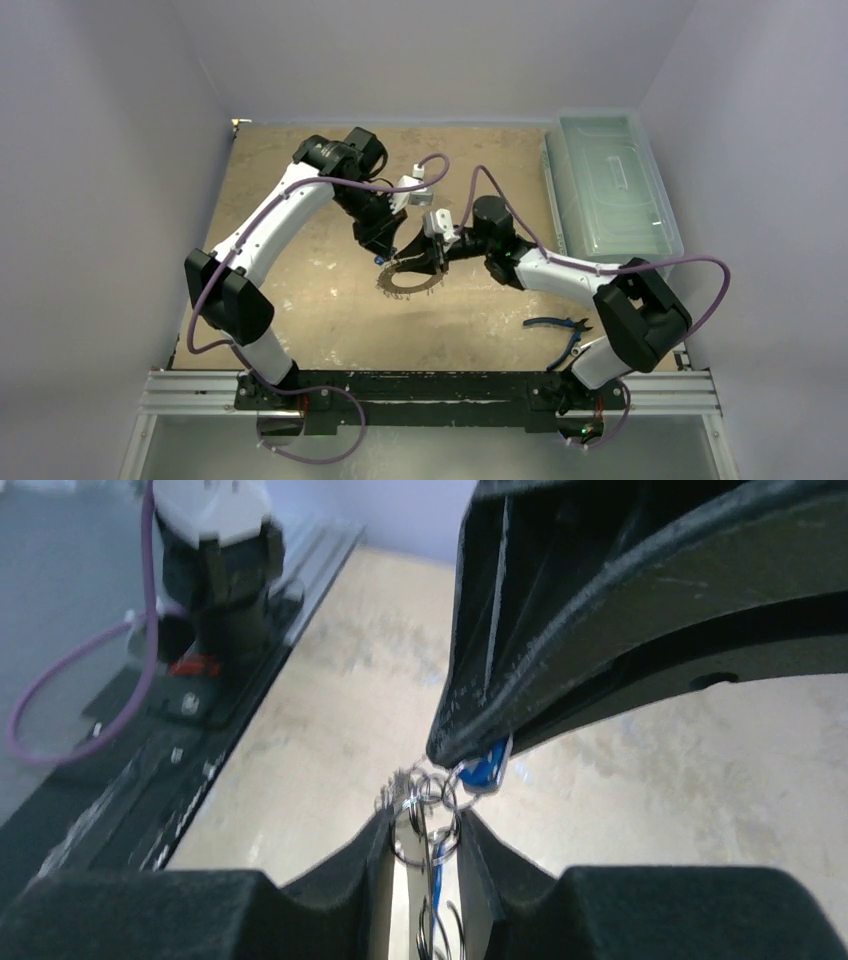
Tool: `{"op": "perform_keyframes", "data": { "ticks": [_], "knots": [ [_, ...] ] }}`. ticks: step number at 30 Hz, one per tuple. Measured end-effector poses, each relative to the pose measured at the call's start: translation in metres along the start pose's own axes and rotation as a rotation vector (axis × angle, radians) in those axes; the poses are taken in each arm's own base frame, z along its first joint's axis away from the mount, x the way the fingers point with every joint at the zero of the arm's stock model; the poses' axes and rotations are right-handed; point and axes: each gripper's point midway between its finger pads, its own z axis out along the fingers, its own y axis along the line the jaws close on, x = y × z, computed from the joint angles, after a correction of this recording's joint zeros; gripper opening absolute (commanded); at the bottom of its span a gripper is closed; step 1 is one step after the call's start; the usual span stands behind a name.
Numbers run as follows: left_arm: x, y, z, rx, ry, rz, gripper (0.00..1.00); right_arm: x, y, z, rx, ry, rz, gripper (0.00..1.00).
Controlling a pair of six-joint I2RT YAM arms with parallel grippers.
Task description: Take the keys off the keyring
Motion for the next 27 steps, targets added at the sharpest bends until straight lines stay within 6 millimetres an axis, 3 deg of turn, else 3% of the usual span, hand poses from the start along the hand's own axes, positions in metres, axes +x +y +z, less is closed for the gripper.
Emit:
{"op": "perform_keyframes", "data": {
  "ticks": [5, 15, 20, 21, 23, 27],
  "knots": [
    [0.011, 0.004, 0.005, -0.033, 0.002, 0.020, 0.00, 0.017, -0.001, 0.006, -0.134, 0.119, -0.005, 0.23],
    [0.048, 0.020, 0.072, 0.040, -0.070, -0.154, 0.00, 0.094, 0.020, -0.010, -0.361, 0.266, 0.084, 0.29],
    [0.061, 0.043, 0.080, 0.062, -0.124, -0.257, 0.00, 0.118, 0.015, -0.004, -0.435, 0.276, 0.166, 0.36],
    [0.064, 0.046, 0.080, 0.072, -0.134, -0.274, 0.00, 0.121, 0.015, -0.004, -0.441, 0.280, 0.189, 0.41],
    [0.069, 0.051, 0.079, 0.088, -0.148, -0.304, 0.00, 0.125, 0.016, -0.006, -0.438, 0.296, 0.223, 0.50],
    [0.080, 0.058, 0.077, 0.097, -0.170, -0.345, 0.00, 0.141, 0.023, -0.017, -0.393, 0.378, 0.317, 0.55]
  ]
}}
